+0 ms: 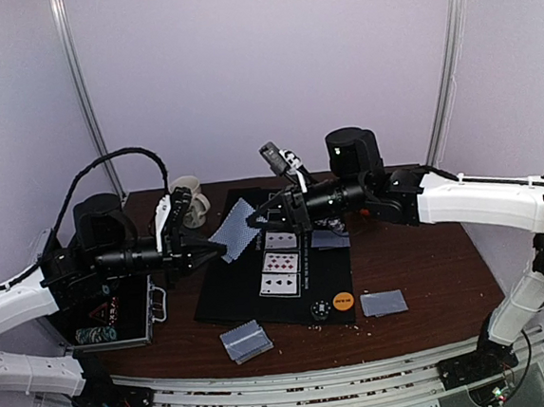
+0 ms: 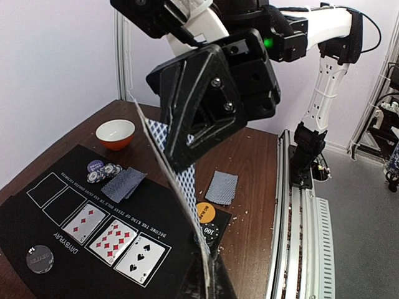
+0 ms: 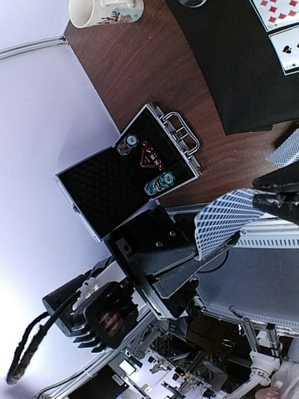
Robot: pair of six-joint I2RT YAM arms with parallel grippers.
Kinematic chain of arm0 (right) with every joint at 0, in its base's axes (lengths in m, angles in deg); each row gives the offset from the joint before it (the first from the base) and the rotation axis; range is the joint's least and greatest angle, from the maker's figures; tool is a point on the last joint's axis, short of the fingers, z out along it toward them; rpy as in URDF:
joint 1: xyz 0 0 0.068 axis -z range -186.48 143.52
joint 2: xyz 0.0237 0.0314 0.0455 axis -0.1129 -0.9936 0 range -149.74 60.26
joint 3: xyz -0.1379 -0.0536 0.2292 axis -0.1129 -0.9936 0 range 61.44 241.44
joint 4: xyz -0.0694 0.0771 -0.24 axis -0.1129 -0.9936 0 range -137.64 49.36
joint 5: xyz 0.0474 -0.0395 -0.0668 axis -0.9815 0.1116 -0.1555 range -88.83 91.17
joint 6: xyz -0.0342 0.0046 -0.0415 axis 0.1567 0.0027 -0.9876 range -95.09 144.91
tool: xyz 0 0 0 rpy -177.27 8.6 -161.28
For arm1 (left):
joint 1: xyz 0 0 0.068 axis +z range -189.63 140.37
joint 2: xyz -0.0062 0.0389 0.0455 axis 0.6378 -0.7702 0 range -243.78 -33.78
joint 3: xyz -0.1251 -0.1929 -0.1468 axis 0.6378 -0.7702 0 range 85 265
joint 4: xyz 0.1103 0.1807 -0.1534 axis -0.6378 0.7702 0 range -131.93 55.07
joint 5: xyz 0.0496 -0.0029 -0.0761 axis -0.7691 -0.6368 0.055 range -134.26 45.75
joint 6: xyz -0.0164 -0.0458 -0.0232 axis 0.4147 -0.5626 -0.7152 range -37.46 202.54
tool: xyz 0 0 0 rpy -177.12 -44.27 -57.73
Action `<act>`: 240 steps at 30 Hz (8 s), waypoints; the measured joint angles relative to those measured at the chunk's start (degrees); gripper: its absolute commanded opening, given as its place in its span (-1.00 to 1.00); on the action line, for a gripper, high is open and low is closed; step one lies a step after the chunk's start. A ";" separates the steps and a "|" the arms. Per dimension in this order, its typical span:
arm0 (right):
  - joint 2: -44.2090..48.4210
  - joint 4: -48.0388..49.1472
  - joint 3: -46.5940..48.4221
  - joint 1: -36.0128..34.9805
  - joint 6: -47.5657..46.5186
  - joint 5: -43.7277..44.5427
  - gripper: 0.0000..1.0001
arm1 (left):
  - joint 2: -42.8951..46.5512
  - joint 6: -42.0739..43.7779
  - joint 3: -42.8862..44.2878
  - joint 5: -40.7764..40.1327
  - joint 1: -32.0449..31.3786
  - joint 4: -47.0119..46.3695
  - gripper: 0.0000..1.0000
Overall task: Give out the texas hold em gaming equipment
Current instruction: Adjust the poker card, then place the poker card in the community card area.
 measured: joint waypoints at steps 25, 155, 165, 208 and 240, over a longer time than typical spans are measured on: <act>0.00 4.87 0.00 0.07 2.32 -6.32 -1.00 | 4.42 4.44 -2.54 -2.27 0.00 0.55 -0.75; -45.72 9.27 19.50 15.96 57.61 41.20 -1.00 | -12.70 -7.13 -2.60 -36.89 8.35 -0.94 -1.00; -46.07 8.39 18.97 16.61 55.28 38.77 -1.00 | -12.70 -7.13 -2.60 -36.89 8.39 -0.94 -1.00; -48.63 -9.79 31.82 17.84 37.38 37.40 -0.50 | -12.81 -7.13 -2.60 -36.54 8.41 -0.94 -1.00; -49.79 -16.81 45.11 18.53 22.51 39.47 -0.31 | -12.98 -6.91 -2.62 -35.45 8.68 -0.94 -1.00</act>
